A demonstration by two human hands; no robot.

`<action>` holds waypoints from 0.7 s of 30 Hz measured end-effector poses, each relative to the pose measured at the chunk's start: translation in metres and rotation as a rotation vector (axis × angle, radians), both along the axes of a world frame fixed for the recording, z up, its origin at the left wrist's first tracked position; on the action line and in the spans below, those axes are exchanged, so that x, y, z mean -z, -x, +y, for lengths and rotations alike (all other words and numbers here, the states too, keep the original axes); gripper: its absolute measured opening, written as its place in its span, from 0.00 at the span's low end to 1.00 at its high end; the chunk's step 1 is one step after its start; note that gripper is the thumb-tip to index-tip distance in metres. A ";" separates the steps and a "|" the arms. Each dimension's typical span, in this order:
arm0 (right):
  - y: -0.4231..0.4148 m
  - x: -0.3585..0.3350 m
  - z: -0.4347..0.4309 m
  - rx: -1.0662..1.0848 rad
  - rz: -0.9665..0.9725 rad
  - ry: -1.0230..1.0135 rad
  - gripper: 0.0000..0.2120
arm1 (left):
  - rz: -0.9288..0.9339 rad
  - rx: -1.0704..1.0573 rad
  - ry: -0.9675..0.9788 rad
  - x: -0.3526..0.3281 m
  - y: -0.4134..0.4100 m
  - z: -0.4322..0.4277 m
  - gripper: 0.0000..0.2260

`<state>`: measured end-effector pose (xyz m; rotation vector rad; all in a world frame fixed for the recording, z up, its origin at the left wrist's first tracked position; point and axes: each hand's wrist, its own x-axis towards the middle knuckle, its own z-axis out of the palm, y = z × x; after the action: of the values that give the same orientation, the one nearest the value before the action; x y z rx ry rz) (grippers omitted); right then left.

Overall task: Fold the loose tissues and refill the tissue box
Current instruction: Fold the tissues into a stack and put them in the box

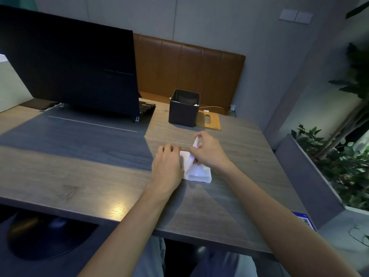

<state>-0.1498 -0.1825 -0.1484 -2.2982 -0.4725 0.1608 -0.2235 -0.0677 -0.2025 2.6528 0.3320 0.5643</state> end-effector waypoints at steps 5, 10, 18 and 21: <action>0.003 0.013 0.008 -0.041 0.087 -0.054 0.18 | 0.023 -0.027 0.019 -0.003 0.001 0.002 0.15; -0.008 0.016 -0.007 0.109 -0.017 -0.114 0.12 | -0.002 -0.047 0.091 -0.004 0.001 -0.001 0.17; -0.020 0.040 -0.036 -0.030 -0.258 0.365 0.14 | 0.005 -0.032 -0.052 0.000 0.002 -0.004 0.11; -0.023 0.037 -0.034 -0.035 -0.233 0.353 0.15 | -0.011 -0.005 -0.070 -0.003 0.003 -0.005 0.11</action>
<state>-0.1264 -0.2162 -0.1856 -2.6707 -0.6454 -0.0090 -0.2262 -0.0727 -0.1997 2.7157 0.3218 0.6021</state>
